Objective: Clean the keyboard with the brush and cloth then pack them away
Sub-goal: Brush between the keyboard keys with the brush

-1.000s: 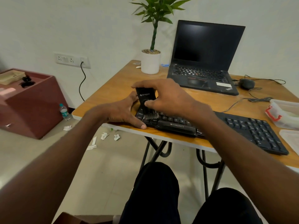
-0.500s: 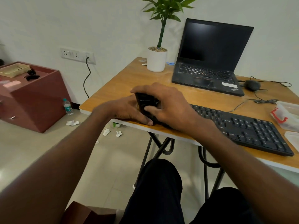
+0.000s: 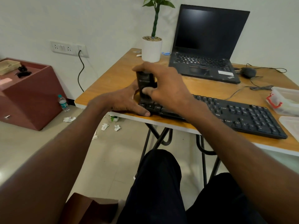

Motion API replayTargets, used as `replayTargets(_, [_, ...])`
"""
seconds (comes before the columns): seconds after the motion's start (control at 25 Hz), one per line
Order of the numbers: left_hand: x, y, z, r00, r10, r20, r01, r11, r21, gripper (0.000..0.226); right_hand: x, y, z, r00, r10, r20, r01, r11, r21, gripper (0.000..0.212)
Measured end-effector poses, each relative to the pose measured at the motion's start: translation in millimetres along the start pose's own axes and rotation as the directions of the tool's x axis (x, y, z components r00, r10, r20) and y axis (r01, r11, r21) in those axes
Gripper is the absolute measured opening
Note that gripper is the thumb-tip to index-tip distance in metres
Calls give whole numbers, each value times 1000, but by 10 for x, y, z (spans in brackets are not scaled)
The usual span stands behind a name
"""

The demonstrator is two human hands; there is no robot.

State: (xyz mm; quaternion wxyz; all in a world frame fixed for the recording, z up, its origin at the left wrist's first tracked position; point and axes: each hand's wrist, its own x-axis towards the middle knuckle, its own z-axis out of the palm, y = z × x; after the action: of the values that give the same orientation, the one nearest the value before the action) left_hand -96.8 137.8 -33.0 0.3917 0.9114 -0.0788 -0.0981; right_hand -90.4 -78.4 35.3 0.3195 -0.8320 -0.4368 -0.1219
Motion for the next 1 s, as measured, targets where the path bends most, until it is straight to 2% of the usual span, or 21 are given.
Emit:
replayTargets(0.08, [-6,15,8,1000,10,15,-10,1000,7,128,-25,-5,50,1000,-5,4,5,1000,22,61])
replayTargets(0.16, [-22,26,-1,1000,8,7,-8,1000,7,130,-17,18,80,998,-15,-61,12,999,-53,60])
replayTargets(0.28, [-1,14,-2,999,33,19,-33,999,-11,123,-13,43,75,999,25,-42,-22,998,65,60])
replayTargets(0.36, [-10,13,-2,1000,18,2,-18,1000,3,129,7,28,106,997,34,-65,-32,999,29,61])
replayTargets(0.44, [-1,0,-1,1000,27,1,-27,999,-21,131,19,32,106,995,38,-90,-32,997,68,59])
replayTargets(0.52, [-5,12,10,998,57,27,-56,997,-55,130,41,35,87,998,62,-29,-58,991,124,61])
replayTargets(0.6, [-13,11,0,998,54,15,-53,997,-58,134,71,30,119,994,100,-38,-97,992,80,62])
replayTargets(0.68, [-11,7,0,999,38,10,-38,998,-50,134,80,0,153,995,67,-71,-65,998,24,63])
replayTargets(0.8, [-18,29,-2,1000,2,20,-2,999,-36,133,43,-8,41,998,35,45,-37,998,42,61])
replayTargets(0.88, [-25,58,0,1000,-11,11,11,999,-35,134,50,49,-122,992,84,92,-80,996,-49,59])
replayTargets(0.96, [-32,79,-8,1000,-19,14,19,999,-47,133,44,80,-191,995,82,55,-76,991,-107,59])
replayTargets(1.0, [-30,79,-3,1000,-13,16,14,999,-48,135,14,67,-171,998,50,27,-49,997,-61,60])
